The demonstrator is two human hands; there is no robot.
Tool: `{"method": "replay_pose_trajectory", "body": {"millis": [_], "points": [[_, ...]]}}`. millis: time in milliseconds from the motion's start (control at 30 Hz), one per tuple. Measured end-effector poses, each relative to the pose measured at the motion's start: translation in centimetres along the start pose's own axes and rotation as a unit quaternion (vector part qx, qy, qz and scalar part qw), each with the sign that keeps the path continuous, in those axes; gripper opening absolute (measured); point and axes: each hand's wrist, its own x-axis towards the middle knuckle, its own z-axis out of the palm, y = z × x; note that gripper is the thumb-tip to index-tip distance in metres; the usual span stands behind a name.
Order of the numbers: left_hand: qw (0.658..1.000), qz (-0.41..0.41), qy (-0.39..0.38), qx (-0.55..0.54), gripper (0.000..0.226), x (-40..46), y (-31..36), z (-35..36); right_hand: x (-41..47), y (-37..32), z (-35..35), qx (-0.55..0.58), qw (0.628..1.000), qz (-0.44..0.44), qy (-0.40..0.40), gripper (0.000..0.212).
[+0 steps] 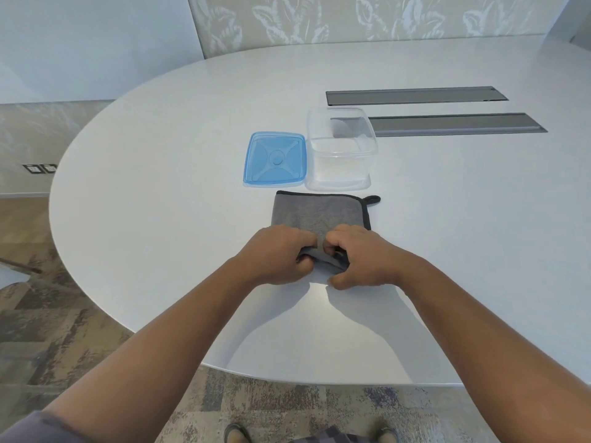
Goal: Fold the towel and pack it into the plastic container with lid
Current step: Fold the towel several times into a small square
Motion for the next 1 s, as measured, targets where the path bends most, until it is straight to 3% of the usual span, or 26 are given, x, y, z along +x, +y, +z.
{"method": "replay_pose_trajectory", "body": {"millis": [200, 300, 367, 467, 533, 600, 667, 767, 900, 1000], "points": [[0.993, -0.063, 0.009, -0.098, 0.015, 0.5, -0.2, -1.1, 0.0, 0.9, -0.8, 0.060, 0.995, 0.016, 0.072, 0.022], [0.982, -0.063, -0.044, -0.172, 0.012, 0.1, -1.2, -1.8, 0.0, 1.5, -1.0, 0.129, 0.983, 0.044, 0.121, 0.018], [0.965, -0.056, -0.100, -0.235, 0.026, -0.5, -2.2, -2.2, -0.1, 2.0, -0.8, 0.196, 0.967, 0.061, 0.149, 0.014], [0.948, -0.056, -0.137, -0.282, 0.065, -1.6, -3.6, -1.9, 0.0, 2.6, -0.5, 0.310, 0.927, 0.083, 0.194, 0.012], [0.956, -0.051, -0.112, -0.265, 0.071, -2.0, -4.0, -1.4, 0.1, 2.9, -0.3, 0.364, 0.902, 0.084, 0.217, 0.011], [0.962, -0.054, -0.052, -0.262, 0.056, -2.0, -4.2, -0.5, 0.1, 3.1, -0.2, 0.385, 0.891, 0.081, 0.225, 0.012], [0.953, -0.075, 0.006, -0.295, 0.034, -2.0, -4.3, 0.2, 0.0, 3.2, -0.2, 0.394, 0.888, 0.076, 0.224, 0.016], [0.930, -0.108, 0.040, -0.350, 0.034, -2.2, -4.3, 0.7, -0.6, 3.8, -0.5, 0.422, 0.885, 0.054, 0.187, 0.029], [0.920, -0.097, 0.054, -0.376, 0.037, -2.5, -4.3, 0.9, -1.6, 5.2, -0.7, 0.352, 0.931, 0.046, 0.087, 0.049], [0.920, -0.085, 0.076, -0.375, 0.028, -2.3, -4.4, 1.2, -1.7, 5.5, -0.1, 0.328, 0.939, 0.039, 0.097, 0.032]]}}
